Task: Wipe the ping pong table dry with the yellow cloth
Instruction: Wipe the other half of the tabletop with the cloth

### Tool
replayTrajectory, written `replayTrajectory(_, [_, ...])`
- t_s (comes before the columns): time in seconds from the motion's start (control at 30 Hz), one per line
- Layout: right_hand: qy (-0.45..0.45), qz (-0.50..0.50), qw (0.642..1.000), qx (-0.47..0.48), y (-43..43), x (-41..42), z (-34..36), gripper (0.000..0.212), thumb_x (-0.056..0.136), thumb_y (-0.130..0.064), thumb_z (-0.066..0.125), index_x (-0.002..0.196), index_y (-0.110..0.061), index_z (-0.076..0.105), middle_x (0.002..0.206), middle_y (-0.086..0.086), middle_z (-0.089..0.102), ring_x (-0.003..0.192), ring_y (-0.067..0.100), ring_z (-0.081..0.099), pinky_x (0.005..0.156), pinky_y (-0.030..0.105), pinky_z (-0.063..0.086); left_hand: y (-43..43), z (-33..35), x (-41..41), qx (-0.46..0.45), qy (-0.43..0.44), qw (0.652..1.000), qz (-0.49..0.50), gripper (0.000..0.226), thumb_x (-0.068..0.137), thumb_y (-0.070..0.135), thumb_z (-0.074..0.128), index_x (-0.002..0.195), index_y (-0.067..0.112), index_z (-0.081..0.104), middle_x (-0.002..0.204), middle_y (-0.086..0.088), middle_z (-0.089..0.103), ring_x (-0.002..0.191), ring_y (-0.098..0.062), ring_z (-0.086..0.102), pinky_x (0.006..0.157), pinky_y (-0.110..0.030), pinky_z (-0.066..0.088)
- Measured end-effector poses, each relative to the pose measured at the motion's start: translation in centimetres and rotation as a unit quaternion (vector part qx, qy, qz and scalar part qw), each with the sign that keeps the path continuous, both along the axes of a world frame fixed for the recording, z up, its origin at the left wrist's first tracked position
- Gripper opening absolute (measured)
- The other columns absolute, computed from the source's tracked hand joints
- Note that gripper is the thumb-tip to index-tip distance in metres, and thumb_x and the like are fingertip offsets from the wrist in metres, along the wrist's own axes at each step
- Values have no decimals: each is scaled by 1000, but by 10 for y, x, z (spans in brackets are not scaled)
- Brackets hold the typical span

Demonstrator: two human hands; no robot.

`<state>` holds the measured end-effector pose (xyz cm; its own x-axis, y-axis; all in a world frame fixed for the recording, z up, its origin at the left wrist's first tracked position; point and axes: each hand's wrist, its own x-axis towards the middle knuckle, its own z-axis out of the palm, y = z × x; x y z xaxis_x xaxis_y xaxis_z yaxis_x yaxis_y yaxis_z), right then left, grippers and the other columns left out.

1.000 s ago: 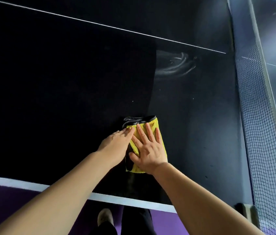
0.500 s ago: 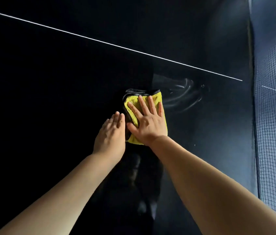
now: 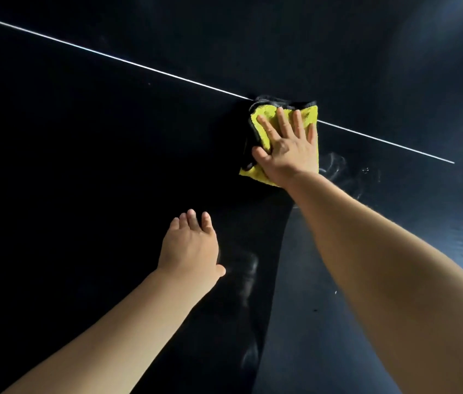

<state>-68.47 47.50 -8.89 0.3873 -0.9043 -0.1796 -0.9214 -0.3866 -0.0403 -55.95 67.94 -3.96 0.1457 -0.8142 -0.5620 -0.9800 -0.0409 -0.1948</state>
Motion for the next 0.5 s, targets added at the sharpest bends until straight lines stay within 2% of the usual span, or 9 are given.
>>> replayTrajectory(0.2, [3, -77, 997, 10, 5, -39, 1, 68, 94, -60, 30, 154, -46, 0, 165, -4, -8, 151, 25, -12, 121, 50, -5, 1, -3, -2, -1, 2, 1000, 14, 101, 85, 64, 49, 149, 3, -1, 154, -25, 8, 144, -33, 14, 118, -39, 14])
replayTrajectory(0.5, [7, -63, 998, 25, 136, -56, 8, 70, 94, -58, 27, 154, -44, -6, 165, -1, -13, 149, 30, -18, 120, 53, -7, 17, 1, -2, -37, 3, 999, 25, 99, 84, 66, 47, 150, 8, 2, 156, -18, 11, 143, -28, 18, 114, -39, 17])
